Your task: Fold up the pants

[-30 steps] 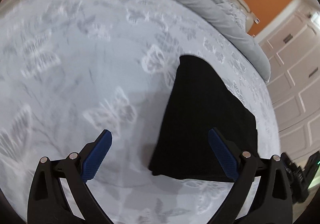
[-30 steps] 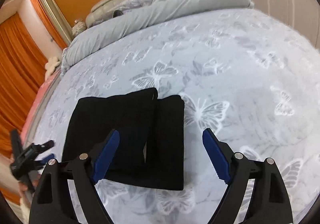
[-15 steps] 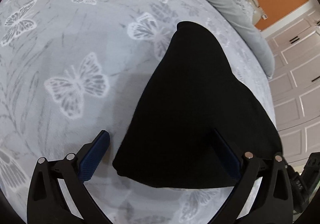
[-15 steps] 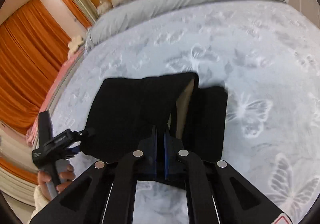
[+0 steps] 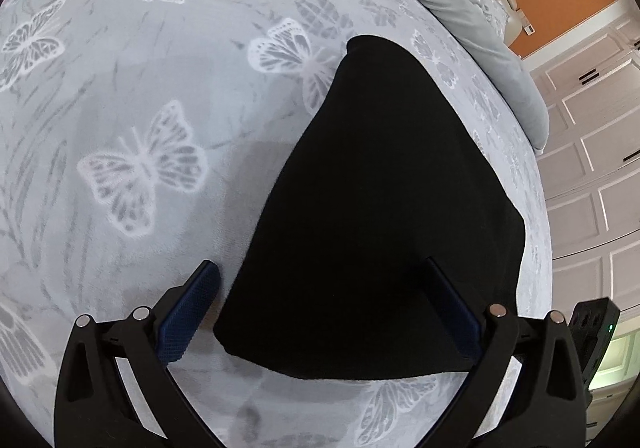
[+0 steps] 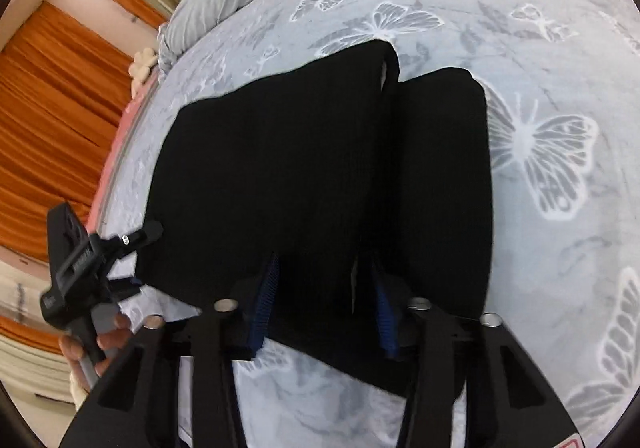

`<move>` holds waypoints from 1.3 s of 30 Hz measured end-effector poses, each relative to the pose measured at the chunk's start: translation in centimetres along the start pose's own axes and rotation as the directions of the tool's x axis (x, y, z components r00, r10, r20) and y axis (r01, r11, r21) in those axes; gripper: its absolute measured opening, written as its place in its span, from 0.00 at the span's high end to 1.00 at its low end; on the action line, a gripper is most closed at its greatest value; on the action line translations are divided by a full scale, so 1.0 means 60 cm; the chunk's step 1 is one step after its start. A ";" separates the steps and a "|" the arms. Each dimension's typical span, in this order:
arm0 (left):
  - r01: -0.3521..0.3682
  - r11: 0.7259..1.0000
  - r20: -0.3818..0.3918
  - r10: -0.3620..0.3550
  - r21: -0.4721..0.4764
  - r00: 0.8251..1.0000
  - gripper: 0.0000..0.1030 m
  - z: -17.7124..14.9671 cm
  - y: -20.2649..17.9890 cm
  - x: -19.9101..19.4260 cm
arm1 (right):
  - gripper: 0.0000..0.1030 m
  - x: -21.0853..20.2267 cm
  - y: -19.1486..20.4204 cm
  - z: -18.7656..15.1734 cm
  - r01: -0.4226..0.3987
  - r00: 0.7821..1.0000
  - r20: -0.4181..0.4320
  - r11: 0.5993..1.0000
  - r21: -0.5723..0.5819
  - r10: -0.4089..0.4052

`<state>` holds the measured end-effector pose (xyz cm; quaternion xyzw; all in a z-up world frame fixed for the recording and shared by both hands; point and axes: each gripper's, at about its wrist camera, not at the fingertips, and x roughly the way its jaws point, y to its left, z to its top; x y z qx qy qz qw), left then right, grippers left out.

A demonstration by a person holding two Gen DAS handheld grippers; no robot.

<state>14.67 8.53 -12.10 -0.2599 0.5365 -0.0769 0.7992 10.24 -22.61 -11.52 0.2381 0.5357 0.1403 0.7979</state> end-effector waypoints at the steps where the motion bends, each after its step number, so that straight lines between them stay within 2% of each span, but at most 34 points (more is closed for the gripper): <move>1: 0.001 1.000 -0.002 -0.001 -0.002 1.000 0.05 0.001 0.000 0.002 | 0.84 0.002 0.000 0.005 -0.022 1.000 0.003 1.000 0.010 0.022; 3: 0.003 1.000 -0.007 -0.003 -0.004 1.000 0.05 0.001 0.000 0.002 | 0.85 -0.030 0.027 0.008 -0.015 0.998 0.059 1.000 -0.024 0.017; 6: 0.016 1.000 0.022 -0.016 0.008 1.000 0.05 0.000 0.000 -0.017 | 0.86 -0.112 0.059 0.000 -0.040 0.986 0.160 0.995 -0.086 0.054; 7: 0.030 0.999 0.035 -0.030 0.018 0.999 0.05 0.000 0.000 -0.025 | 0.85 -0.131 0.060 -0.010 -0.017 0.984 0.177 0.994 -0.109 0.036; 8: 0.036 0.999 0.043 -0.037 0.025 0.998 0.05 0.000 -0.001 -0.030 | 0.83 -0.133 0.052 -0.020 0.072 0.981 0.186 0.989 -0.131 -0.047; 9: 0.030 0.999 0.043 -0.031 0.030 0.999 0.05 0.000 -0.002 -0.029 | 0.73 -0.116 0.037 -0.027 0.138 0.980 0.158 0.982 -0.126 -0.118; 11: 0.006 0.999 0.020 -0.007 0.043 1.000 0.05 0.002 -0.005 -0.012 | 0.70 -0.049 -0.011 -0.033 0.211 0.977 0.005 0.974 -0.077 -0.212; 13: 0.003 0.999 -0.015 -0.002 0.035 1.000 0.05 0.001 -0.006 0.009 | 0.66 -0.061 -0.020 -0.028 0.163 0.986 0.038 0.986 -0.039 -0.161; 14: 0.000 1.000 -0.019 0.000 0.030 1.000 0.05 0.000 -0.006 0.014 | 0.49 -0.073 -0.017 -0.025 0.174 0.983 0.061 0.984 -0.041 -0.171; 15: -0.011 1.000 -0.010 0.011 0.029 1.000 0.04 -0.001 -0.006 0.017 | 0.20 -0.088 -0.016 -0.024 0.202 0.974 0.110 0.979 -0.036 -0.197; 16: -0.017 0.999 -0.004 0.018 0.034 1.000 0.04 -0.001 -0.007 0.018 | 0.13 -0.099 -0.018 -0.025 0.237 0.960 0.159 0.971 -0.017 -0.231; 17: -0.022 0.999 -0.001 0.022 0.038 1.000 0.04 -0.002 -0.009 0.020 | 0.13 -0.095 -0.026 -0.021 0.255 0.954 0.165 0.967 0.001 -0.251; 18: -0.026 0.999 0.002 0.026 0.047 1.000 0.04 -0.003 -0.010 0.023 | 0.16 -0.079 -0.034 -0.017 0.227 0.966 0.123 0.974 0.014 -0.227; 19: -0.029 0.998 0.005 0.029 0.064 1.000 0.04 -0.003 -0.013 0.026 | 0.23 -0.057 -0.046 -0.014 0.163 0.984 0.067 0.986 0.040 -0.165; 20: -0.033 0.995 0.011 0.032 0.096 0.999 0.12 -0.004 -0.019 0.028 | 0.44 -0.029 -0.056 -0.013 0.087 0.996 0.018 0.993 0.077 -0.089; 21: -0.020 0.993 0.016 0.018 0.116 1.000 0.25 -0.005 -0.022 0.027 | 0.44 -0.006 -0.057 -0.013 0.033 0.999 -0.013 0.995 0.099 -0.032; 22: 0.043 0.990 0.000 -0.043 0.134 0.999 0.49 -0.006 -0.026 0.026 | 0.50 -0.001 -0.051 -0.015 0.035 0.999 -0.002 0.996 0.085 -0.035; 23: 0.046 0.992 0.006 -0.047 0.119 0.999 0.57 -0.007 -0.025 0.023 | 0.61 -0.002 -0.034 -0.012 0.045 0.999 0.009 0.998 0.043 -0.045; 25: 0.085 0.993 0.010 -0.086 0.086 0.996 0.67 -0.009 -0.015 0.002 | 0.66 -0.027 -0.004 -0.011 0.039 0.998 0.040 0.999 0.010 -0.039; 26: 0.119 0.991 0.001 -0.119 0.061 0.993 0.70 -0.011 -0.009 -0.017 | 0.68 -0.059 0.015 -0.015 -0.026 0.997 0.067 1.000 0.003 0.026; 27: 0.173 0.984 -0.014 -0.172 0.039 0.985 0.70 -0.018 -0.005 -0.046 | 0.68 -0.082 0.025 -0.019 -0.063 0.995 0.075 0.998 -0.009 0.064; 28: 0.195 0.980 -0.026 -0.194 0.042 0.981 0.70 -0.029 -0.006 -0.074 | 0.68 -0.112 0.045 -0.033 -0.095 0.992 0.076 0.994 -0.045 0.098; 30: 0.175 0.978 -0.024 -0.173 0.117 0.985 0.69 -0.059 -0.009 -0.131 | 0.67 -0.142 0.067 -0.060 -0.096 0.992 0.067 0.990 -0.108 0.103; 31: 0.156 0.979 -0.031 -0.153 0.135 0.988 0.63 -0.076 -0.004 -0.141 | 0.65 -0.143 0.061 -0.073 -0.096 0.993 0.053 0.990 -0.103 0.101; 32: 0.133 0.983 -0.066 -0.126 0.123 0.990 0.52 -0.097 0.015 -0.133 | 0.60 -0.128 0.042 -0.093 -0.092 0.996 0.009 0.993 -0.074 0.093; 34: 0.015 0.991 -0.126 0.002 0.130 0.992 0.39 -0.124 0.047 -0.088 | 0.45 -0.067 -0.004 -0.127 0.021 0.993 -0.112 0.999 -0.025 -0.024; 35: 0.006 0.992 -0.136 0.011 0.123 0.991 0.30 -0.132 0.063 -0.074 | 0.40 -0.043 -0.030 -0.142 0.037 0.985 -0.168 0.998 0.046 -0.029; 36: 0.080 0.996 -0.112 -0.074 0.049 0.991 0.30 -0.138 0.086 -0.082 | 0.40 -0.057 -0.036 -0.141 -0.009 0.990 -0.141 0.994 0.110 0.024; 37: 0.103 0.995 -0.110 -0.103 0.001 0.989 0.32 -0.134 0.093 -0.098 | 0.40 -0.072 -0.030 -0.137 -0.002 0.993 -0.114 0.995 0.096 0.013; 38: 0.122 0.992 -0.084 -0.124 -0.024 0.989 0.32 -0.128 0.095 -0.119 | 0.36 -0.102 -0.014 -0.132 0.048 0.999 -0.013 0.998 0.048 -0.048; 39: 0.143 0.990 -0.003 -0.143 -0.018 0.990 0.32 -0.119 0.091 -0.157 | 0.35 -0.128 -0.002 -0.132 0.104 0.991 0.084 0.994 0.021 -0.105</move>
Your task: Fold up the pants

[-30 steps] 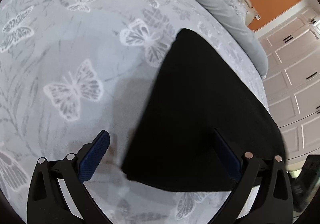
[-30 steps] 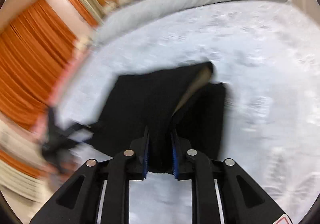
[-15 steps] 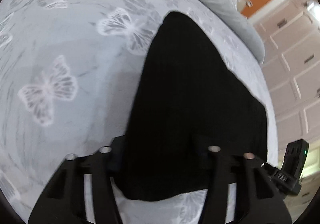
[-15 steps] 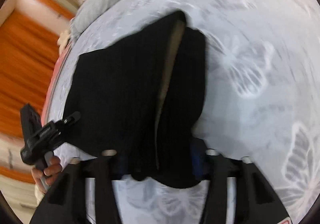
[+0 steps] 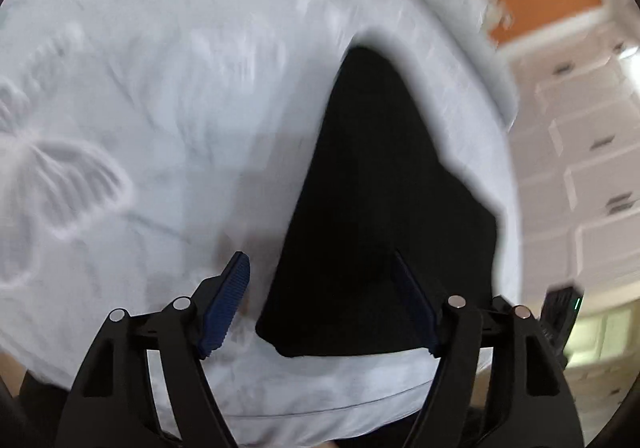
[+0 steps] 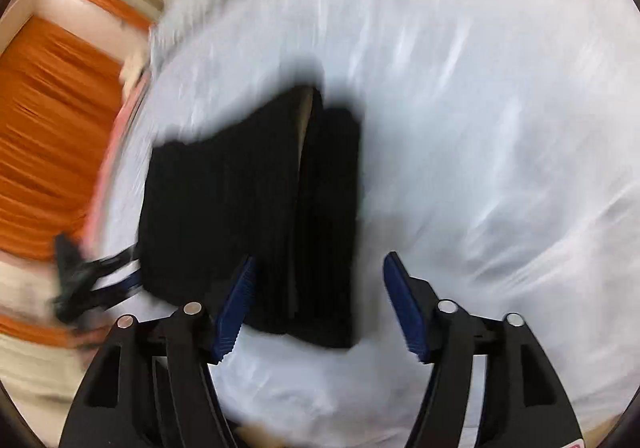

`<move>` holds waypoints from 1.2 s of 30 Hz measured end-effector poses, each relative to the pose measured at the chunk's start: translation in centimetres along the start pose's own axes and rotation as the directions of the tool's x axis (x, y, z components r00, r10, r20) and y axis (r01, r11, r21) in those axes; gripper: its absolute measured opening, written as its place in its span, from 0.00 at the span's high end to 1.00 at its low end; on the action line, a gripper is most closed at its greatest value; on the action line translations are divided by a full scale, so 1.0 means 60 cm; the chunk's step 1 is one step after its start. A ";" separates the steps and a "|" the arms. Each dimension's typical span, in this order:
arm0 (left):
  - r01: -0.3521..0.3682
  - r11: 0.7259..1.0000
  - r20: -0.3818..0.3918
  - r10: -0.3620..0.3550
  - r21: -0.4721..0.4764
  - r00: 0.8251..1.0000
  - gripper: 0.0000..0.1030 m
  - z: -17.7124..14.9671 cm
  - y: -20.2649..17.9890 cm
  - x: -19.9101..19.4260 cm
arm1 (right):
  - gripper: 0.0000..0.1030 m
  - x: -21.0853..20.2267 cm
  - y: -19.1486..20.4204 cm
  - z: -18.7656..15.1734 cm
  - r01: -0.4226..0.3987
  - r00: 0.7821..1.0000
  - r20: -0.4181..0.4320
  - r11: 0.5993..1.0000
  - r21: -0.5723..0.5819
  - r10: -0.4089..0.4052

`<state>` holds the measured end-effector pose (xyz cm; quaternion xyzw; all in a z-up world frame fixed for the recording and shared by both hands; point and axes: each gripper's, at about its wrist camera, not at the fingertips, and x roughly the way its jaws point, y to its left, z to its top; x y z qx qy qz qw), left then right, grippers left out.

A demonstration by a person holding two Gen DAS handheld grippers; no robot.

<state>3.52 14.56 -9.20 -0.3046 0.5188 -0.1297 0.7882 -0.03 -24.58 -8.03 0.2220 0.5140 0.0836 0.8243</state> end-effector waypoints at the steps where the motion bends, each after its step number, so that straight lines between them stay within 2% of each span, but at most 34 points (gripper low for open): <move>1: -0.006 0.999 0.062 0.004 0.032 0.998 0.31 0.006 -0.014 -0.024 | 0.35 -0.017 0.010 0.005 0.025 0.998 0.065 0.999 -0.021 -0.023; 2: -0.048 0.994 0.136 0.035 0.093 0.990 0.29 0.015 -0.041 -0.050 | 0.36 -0.023 0.025 0.013 -0.001 0.996 0.091 0.999 -0.046 0.005; 4: -0.110 0.976 0.215 0.069 0.186 0.974 0.22 0.028 -0.090 -0.065 | 0.36 -0.016 0.065 0.036 -0.040 0.991 0.121 0.996 -0.080 0.050; 5: -0.140 0.965 0.234 0.088 0.220 0.968 0.19 0.032 -0.113 -0.061 | 0.36 -0.008 0.081 0.045 -0.027 0.991 0.128 0.994 -0.108 0.040; 7: -0.166 0.942 0.238 0.096 0.293 0.966 0.18 0.044 -0.159 -0.036 | 0.33 0.019 0.111 0.071 0.048 0.988 0.150 0.984 -0.172 -0.022; 8: -0.160 0.931 0.219 0.090 0.328 0.972 0.18 0.054 -0.179 -0.008 | 0.24 0.051 0.131 0.087 0.116 0.985 0.150 0.974 -0.194 -0.087; 10: -0.164 0.924 0.175 0.108 0.346 0.979 0.18 0.066 -0.192 0.042 | 0.23 0.048 0.081 0.095 0.186 0.977 0.136 0.962 -0.199 -0.161; 11: -0.165 0.924 0.162 0.114 0.345 0.980 0.18 0.073 -0.193 0.065 | 0.32 0.072 0.069 0.105 0.204 0.977 0.105 0.960 -0.192 -0.186; 12: -0.175 0.923 0.136 0.136 0.342 0.981 0.19 0.084 -0.190 0.101 | 0.72 0.076 0.039 0.102 0.172 0.984 0.071 0.967 -0.188 -0.161; 13: -0.192 0.925 0.127 0.158 0.328 0.979 0.21 0.090 -0.178 0.116 | 0.74 0.091 0.035 0.108 0.138 0.990 0.042 0.975 -0.173 -0.132; 14: -0.222 0.923 0.118 0.194 0.313 0.974 0.21 0.099 -0.168 0.140 | 0.78 0.084 0.034 0.108 0.127 0.992 0.047 0.980 -0.155 -0.121; 16: -0.297 0.911 0.127 0.272 0.285 0.954 0.23 0.114 -0.152 0.156 | 0.79 0.044 0.035 0.109 0.091 0.992 0.099 0.983 -0.159 -0.076; 17: -0.341 0.902 0.122 0.320 0.266 0.940 0.18 0.122 -0.139 0.166 | 0.79 0.028 0.030 0.111 0.076 0.990 0.127 0.985 -0.154 -0.056; 18: -0.354 0.903 0.069 0.348 0.243 0.935 0.14 0.134 -0.118 0.188 | 0.79 0.036 0.013 0.116 0.093 0.990 0.123 0.984 -0.150 -0.075; 19: -0.316 0.927 -0.018 0.326 0.202 0.945 0.10 0.141 -0.092 0.215 | 0.79 0.057 -0.003 0.119 0.113 0.992 0.078 0.985 -0.134 -0.103; 20: -0.307 0.933 0.000 0.312 0.188 0.950 0.09 0.141 -0.088 0.213 | 0.79 0.106 -0.036 0.115 0.100 0.994 -0.025 0.991 -0.092 -0.103; 22: -0.369 0.892 0.043 0.372 0.259 0.927 0.09 0.134 -0.117 0.208 | 0.79 0.096 -0.031 0.116 0.101 0.995 0.014 0.989 -0.103 -0.100; 23: -0.382 0.884 0.060 0.381 0.268 0.923 0.10 0.130 -0.123 0.203 | 0.77 0.077 -0.020 0.120 0.108 0.994 0.035 0.987 -0.115 -0.105; 24: -0.365 0.895 0.077 0.357 0.258 0.931 0.13 0.125 -0.131 0.183 | 0.77 0.046 -0.011 0.121 0.087 0.994 0.080 0.991 -0.099 -0.079; 25: -0.312 0.919 0.083 0.300 0.243 0.950 0.16 0.121 -0.141 0.155 | 0.77 0.025 -0.004 0.120 0.068 0.992 0.114 0.993 -0.093 -0.057; 26: -0.269 0.934 0.089 0.255 0.236 0.963 0.15 0.118 -0.149 0.133 | 0.77 -0.017 0.014 0.111 0.051 0.983 0.181 0.991 -0.125 -0.027; 27: -0.212 0.947 0.118 0.188 0.243 0.975 0.15 0.105 -0.163 0.095 | 0.77 -0.039 0.026 0.098 0.044 0.977 0.214 0.987 -0.155 -0.010; 28: -0.191 0.944 0.158 0.152 0.269 0.976 0.14 0.088 -0.177 0.066 | 0.77 -0.053 0.034 0.086 0.036 0.975 0.224 0.983 -0.178 0.005; 29: -0.203 0.934 0.190 0.151 0.295 0.970 0.11 0.073 -0.187 0.054 | 0.77 -0.055 0.041 0.069 0.011 0.979 0.204 0.980 -0.201 0.031; 30: -0.247 0.906 0.234 0.172 0.343 0.957 0.10 0.044 -0.199 0.042 | 0.77 -0.034 0.041 0.053 -0.011 0.990 0.135 0.978 -0.210 0.040; 31: -0.282 0.884 0.242 0.201 0.373 0.949 0.09 0.026 -0.201 0.047 | 0.77 0.003 0.034 0.039 0.024 0.999 0.042 0.979 -0.200 -0.016; 32: -0.312 0.864 0.229 0.236 0.395 0.944 0.09 0.015 -0.199 0.062 | 0.83 0.035 0.026 0.030 0.076 0.997 -0.019 0.978 -0.195 -0.081; 33: -0.347 0.840 0.180 0.298 0.417 0.938 0.09 0.001 -0.190 0.096 | 0.83 0.057 0.015 0.021 0.099 0.993 -0.041 0.975 -0.199 -0.109; 34: -0.382 0.818 0.130 0.363 0.430 0.923 0.09 -0.010 -0.174 0.135 | 0.84 0.044 0.016 0.023 0.083 0.996 -0.013 0.979 -0.186 -0.087; 35: -0.428 0.790 0.145 0.408 0.439 0.902 0.07 -0.019 -0.165 0.148 | 0.84 0.024 0.017 0.024 0.077 0.997 0.006 0.983 -0.167 -0.077; 36: -0.440 0.783 0.189 0.398 0.440 0.898 0.08 -0.029 -0.164 0.138 | 0.80 0.000 0.020 0.021 0.059 0.998 0.041 0.986 -0.159 -0.053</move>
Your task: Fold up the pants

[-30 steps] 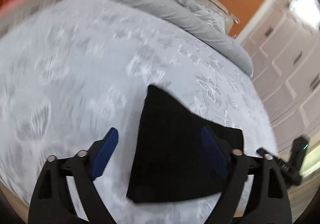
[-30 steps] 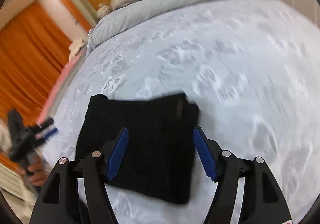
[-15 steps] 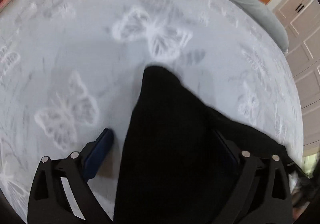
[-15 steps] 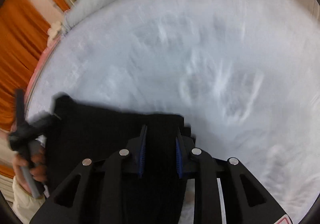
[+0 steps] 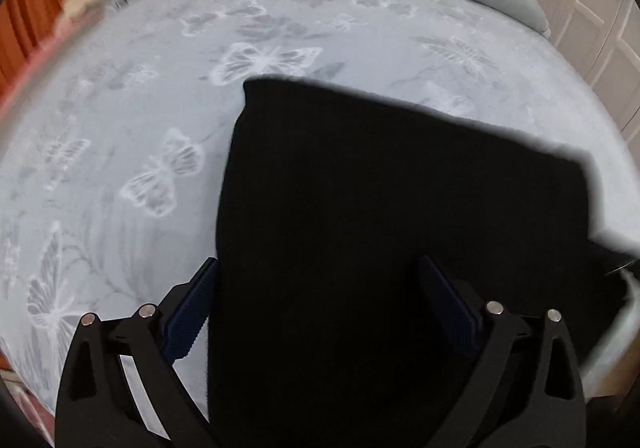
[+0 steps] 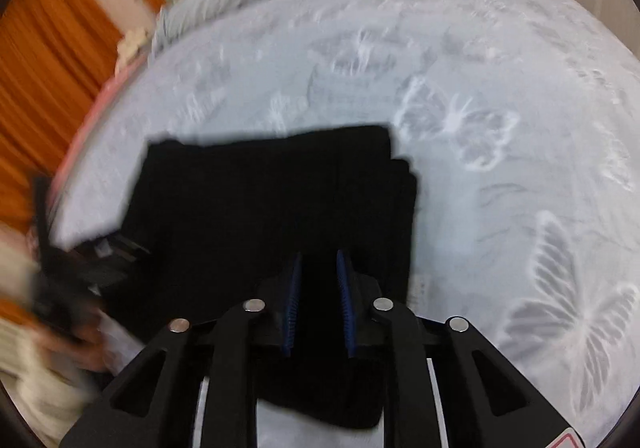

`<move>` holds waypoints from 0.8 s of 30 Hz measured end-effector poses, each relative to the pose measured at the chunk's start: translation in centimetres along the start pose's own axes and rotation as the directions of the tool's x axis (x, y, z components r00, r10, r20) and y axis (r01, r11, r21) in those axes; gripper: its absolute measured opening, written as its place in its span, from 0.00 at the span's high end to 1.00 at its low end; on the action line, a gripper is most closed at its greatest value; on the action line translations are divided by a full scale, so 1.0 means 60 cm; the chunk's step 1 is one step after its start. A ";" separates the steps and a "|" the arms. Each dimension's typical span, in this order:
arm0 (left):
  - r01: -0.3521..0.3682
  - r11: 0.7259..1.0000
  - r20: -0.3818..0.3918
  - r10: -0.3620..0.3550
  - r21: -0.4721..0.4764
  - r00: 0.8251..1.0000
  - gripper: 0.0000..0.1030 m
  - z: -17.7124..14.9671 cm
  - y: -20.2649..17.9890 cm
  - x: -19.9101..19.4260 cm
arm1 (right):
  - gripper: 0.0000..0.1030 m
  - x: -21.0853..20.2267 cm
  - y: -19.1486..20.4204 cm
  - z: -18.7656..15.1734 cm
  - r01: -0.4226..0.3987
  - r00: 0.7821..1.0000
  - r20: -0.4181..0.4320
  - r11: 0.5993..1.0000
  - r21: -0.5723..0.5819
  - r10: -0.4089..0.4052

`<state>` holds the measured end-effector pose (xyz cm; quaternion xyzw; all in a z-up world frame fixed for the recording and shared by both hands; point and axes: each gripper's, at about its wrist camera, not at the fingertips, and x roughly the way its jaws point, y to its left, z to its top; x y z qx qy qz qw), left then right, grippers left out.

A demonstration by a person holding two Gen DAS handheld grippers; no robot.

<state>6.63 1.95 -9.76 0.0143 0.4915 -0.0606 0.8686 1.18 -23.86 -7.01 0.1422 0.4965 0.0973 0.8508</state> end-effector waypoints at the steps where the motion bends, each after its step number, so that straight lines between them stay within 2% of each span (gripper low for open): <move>1: 0.010 1.000 0.011 -0.010 -0.007 1.000 0.10 -0.004 0.001 -0.019 | 0.80 -0.024 0.004 -0.007 -0.023 0.999 0.039 1.000 -0.005 0.023; 3: 0.085 0.996 0.053 -0.084 -0.012 0.995 0.10 -0.017 0.003 -0.066 | 0.80 -0.059 0.015 -0.034 -0.039 0.996 0.075 0.998 -0.044 0.042; 4: 0.102 0.995 0.082 -0.101 -0.003 0.992 0.09 -0.030 0.003 -0.083 | 0.79 -0.057 0.015 -0.045 -0.024 0.997 0.066 0.998 -0.050 0.027; 6: 0.090 0.996 0.062 -0.090 0.009 0.994 0.09 -0.051 -0.001 -0.083 | 0.72 -0.017 0.003 -0.075 0.050 0.998 -0.034 0.999 -0.012 -0.051; 7: 0.091 0.996 0.040 -0.091 0.004 0.995 0.09 -0.062 -0.004 -0.078 | 0.72 -0.014 -0.003 -0.079 0.032 0.998 -0.047 0.999 0.006 -0.032; 8: 0.080 0.997 0.042 -0.081 0.015 0.996 0.09 -0.068 -0.010 -0.078 | 0.70 -0.013 -0.003 -0.080 0.001 0.999 -0.051 1.000 0.021 0.000; 11: 0.071 0.995 0.063 -0.075 0.064 0.995 0.09 -0.071 -0.022 -0.092 | 0.70 -0.012 0.011 -0.083 0.025 0.999 -0.033 1.000 -0.013 -0.025; 14: 0.051 0.994 0.063 -0.057 0.093 0.996 0.09 -0.081 -0.031 -0.090 | 0.84 -0.009 0.009 -0.078 0.029 0.999 -0.025 1.000 -0.008 -0.029; 18: 0.037 0.994 0.058 -0.043 0.104 0.997 0.09 -0.087 -0.034 -0.091 | 0.90 -0.053 0.015 -0.091 0.016 0.999 0.047 1.000 -0.013 -0.016; 20: 0.038 0.994 0.054 -0.044 0.104 0.998 0.09 -0.088 -0.030 -0.089 | 0.90 -0.039 0.001 -0.099 0.038 0.999 0.021 0.999 0.012 -0.038; 22: 0.027 0.994 0.052 -0.033 0.104 0.998 0.09 -0.090 -0.027 -0.086 | 0.88 -0.007 -0.013 -0.104 0.058 0.997 -0.044 0.998 0.027 -0.056; 24: 0.019 0.994 0.047 -0.024 0.105 0.999 0.09 -0.091 -0.026 -0.082 | 0.84 -0.004 -0.011 -0.101 0.063 0.997 -0.037 0.998 0.010 -0.063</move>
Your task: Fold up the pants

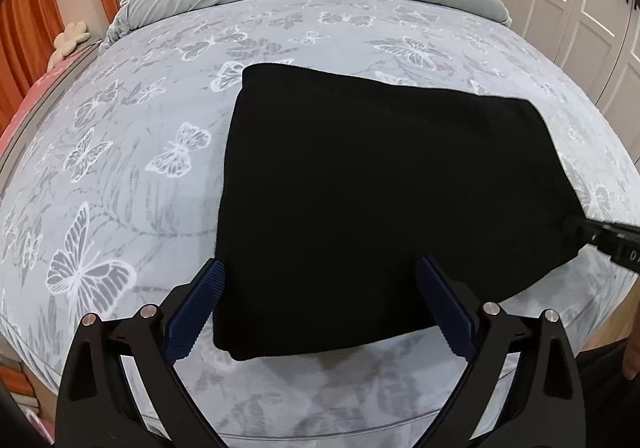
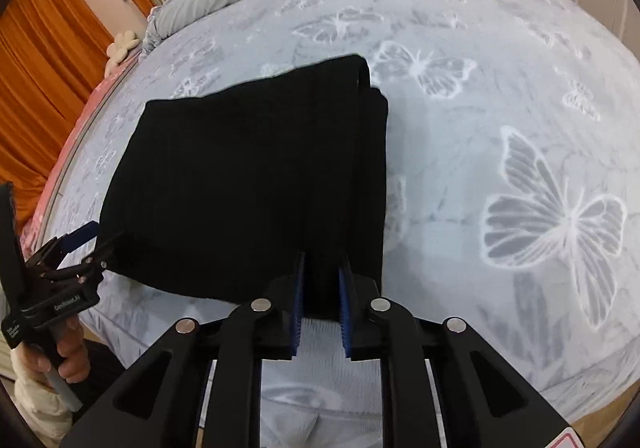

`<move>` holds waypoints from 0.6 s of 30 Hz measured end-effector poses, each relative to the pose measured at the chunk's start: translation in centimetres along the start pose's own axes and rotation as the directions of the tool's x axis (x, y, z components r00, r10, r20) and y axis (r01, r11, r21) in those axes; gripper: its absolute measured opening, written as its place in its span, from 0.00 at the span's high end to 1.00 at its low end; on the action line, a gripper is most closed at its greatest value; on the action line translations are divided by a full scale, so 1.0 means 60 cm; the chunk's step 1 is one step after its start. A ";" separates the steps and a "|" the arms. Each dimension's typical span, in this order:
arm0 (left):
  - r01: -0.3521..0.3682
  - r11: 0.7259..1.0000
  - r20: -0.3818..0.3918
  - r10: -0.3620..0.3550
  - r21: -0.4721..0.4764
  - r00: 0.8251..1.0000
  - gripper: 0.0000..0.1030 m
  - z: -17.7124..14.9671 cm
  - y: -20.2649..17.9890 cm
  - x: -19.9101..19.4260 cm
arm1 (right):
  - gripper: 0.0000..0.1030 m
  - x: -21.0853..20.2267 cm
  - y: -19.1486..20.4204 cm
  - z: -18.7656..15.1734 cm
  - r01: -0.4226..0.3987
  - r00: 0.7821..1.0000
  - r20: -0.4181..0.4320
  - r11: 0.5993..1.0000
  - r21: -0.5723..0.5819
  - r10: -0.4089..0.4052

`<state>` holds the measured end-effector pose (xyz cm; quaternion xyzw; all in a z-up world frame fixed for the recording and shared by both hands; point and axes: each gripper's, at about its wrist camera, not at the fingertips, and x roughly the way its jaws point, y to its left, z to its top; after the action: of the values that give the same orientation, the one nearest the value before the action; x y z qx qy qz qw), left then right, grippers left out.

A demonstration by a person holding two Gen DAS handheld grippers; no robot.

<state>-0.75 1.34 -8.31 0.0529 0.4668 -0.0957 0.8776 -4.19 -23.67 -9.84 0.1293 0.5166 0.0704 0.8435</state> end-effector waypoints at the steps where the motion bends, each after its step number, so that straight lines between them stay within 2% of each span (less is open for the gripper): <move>1: -0.003 1.000 -0.002 0.003 -0.001 1.000 0.09 0.000 0.001 0.001 | 0.84 -0.001 0.000 0.000 -0.007 1.000 0.000 1.000 -0.001 0.007; 6: -0.011 1.000 -0.012 0.011 -0.012 1.000 0.09 -0.001 0.004 0.004 | 0.69 -0.019 -0.018 0.005 -0.052 0.998 0.032 0.997 0.064 0.050; 11: -0.020 1.000 -0.018 0.020 -0.012 1.000 0.09 -0.001 0.005 0.006 | 0.63 -0.024 -0.021 0.009 -0.084 0.996 0.042 0.992 0.094 0.080; 14: -0.025 1.000 -0.018 0.024 -0.011 1.000 0.09 -0.001 0.004 0.007 | 0.55 -0.027 -0.022 0.016 -0.106 0.993 0.060 0.989 0.107 0.100; 16: -0.023 1.000 -0.013 0.023 -0.008 1.000 0.09 -0.001 0.001 0.004 | 0.54 -0.030 -0.027 0.022 -0.120 0.991 0.073 0.985 0.127 0.111; 18: 0.015 1.000 0.017 -0.015 0.010 1.000 0.09 0.000 -0.010 -0.011 | 0.54 -0.037 -0.037 0.029 -0.154 0.987 0.078 0.975 0.160 0.143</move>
<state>-1.22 0.84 -7.76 0.0530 0.4590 -0.1049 0.8806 -3.69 -26.62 -7.84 0.2393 0.4814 0.0857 0.8388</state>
